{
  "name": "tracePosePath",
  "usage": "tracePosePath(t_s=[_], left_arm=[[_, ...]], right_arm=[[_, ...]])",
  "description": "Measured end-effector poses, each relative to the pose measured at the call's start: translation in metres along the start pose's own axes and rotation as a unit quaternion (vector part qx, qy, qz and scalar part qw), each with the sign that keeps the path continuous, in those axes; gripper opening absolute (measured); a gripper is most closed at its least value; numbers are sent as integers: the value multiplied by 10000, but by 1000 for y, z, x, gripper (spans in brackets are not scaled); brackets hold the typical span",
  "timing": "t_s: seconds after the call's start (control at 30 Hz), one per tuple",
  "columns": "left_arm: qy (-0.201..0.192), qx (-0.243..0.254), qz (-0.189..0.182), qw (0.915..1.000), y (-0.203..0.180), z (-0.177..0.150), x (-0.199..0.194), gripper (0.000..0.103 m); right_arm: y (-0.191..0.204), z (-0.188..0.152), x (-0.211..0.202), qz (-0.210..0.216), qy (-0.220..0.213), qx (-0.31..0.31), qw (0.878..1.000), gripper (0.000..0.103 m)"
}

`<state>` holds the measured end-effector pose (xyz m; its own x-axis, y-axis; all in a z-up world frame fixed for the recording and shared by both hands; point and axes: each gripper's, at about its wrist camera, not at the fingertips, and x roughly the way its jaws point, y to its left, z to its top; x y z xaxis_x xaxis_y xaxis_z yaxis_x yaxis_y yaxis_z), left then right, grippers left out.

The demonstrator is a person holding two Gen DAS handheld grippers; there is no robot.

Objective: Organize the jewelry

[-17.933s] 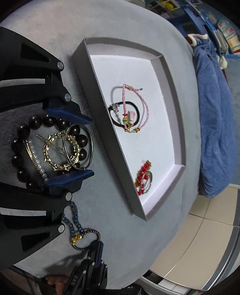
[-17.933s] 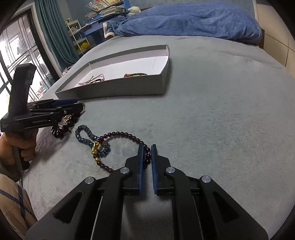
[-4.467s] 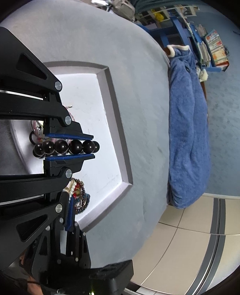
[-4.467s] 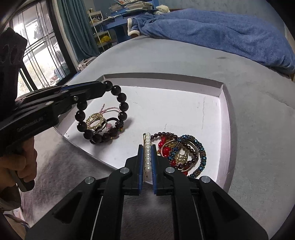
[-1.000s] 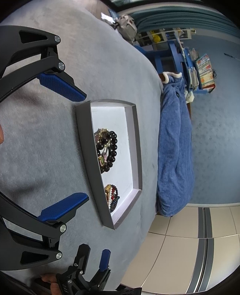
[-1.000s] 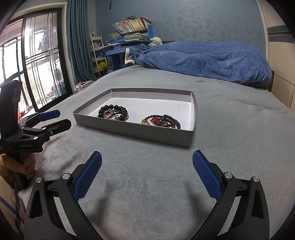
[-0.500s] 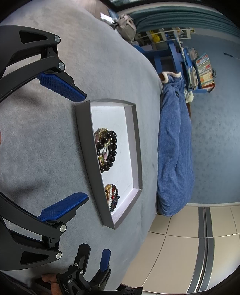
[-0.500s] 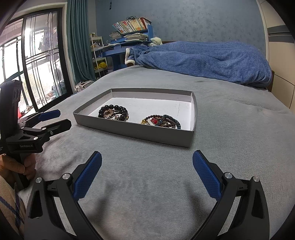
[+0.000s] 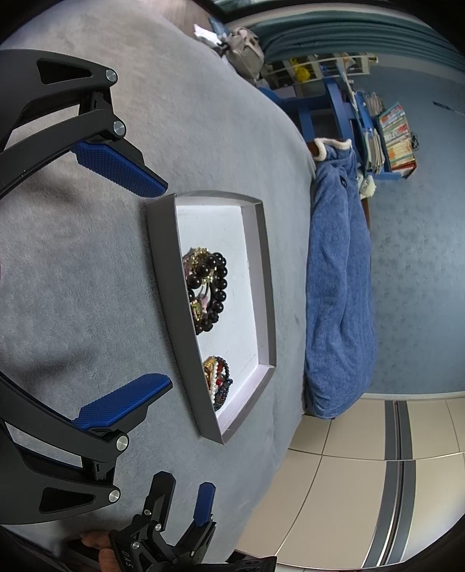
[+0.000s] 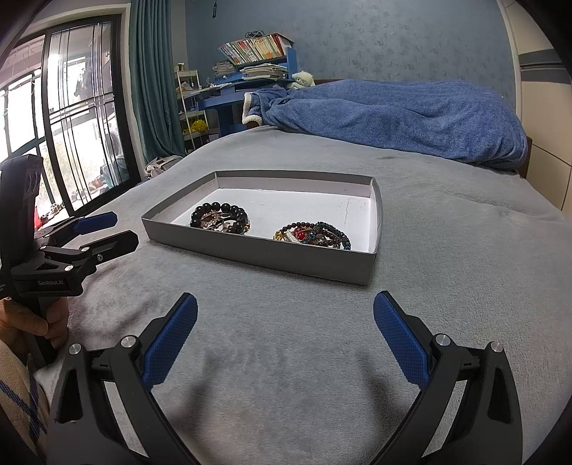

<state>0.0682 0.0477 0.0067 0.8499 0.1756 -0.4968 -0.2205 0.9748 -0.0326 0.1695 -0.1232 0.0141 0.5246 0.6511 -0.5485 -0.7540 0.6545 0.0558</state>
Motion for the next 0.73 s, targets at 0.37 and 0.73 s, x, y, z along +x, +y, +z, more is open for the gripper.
tracePosePath(t_s=[0.37, 0.73], left_arm=[[13, 58, -50, 10000, -4, 0, 1, 98], [29, 62, -45, 10000, -2, -1, 1, 98]], right_arm=[[0, 0, 0, -2, 2, -5, 10000, 97], [0, -1, 0, 0, 7, -3, 10000, 97]])
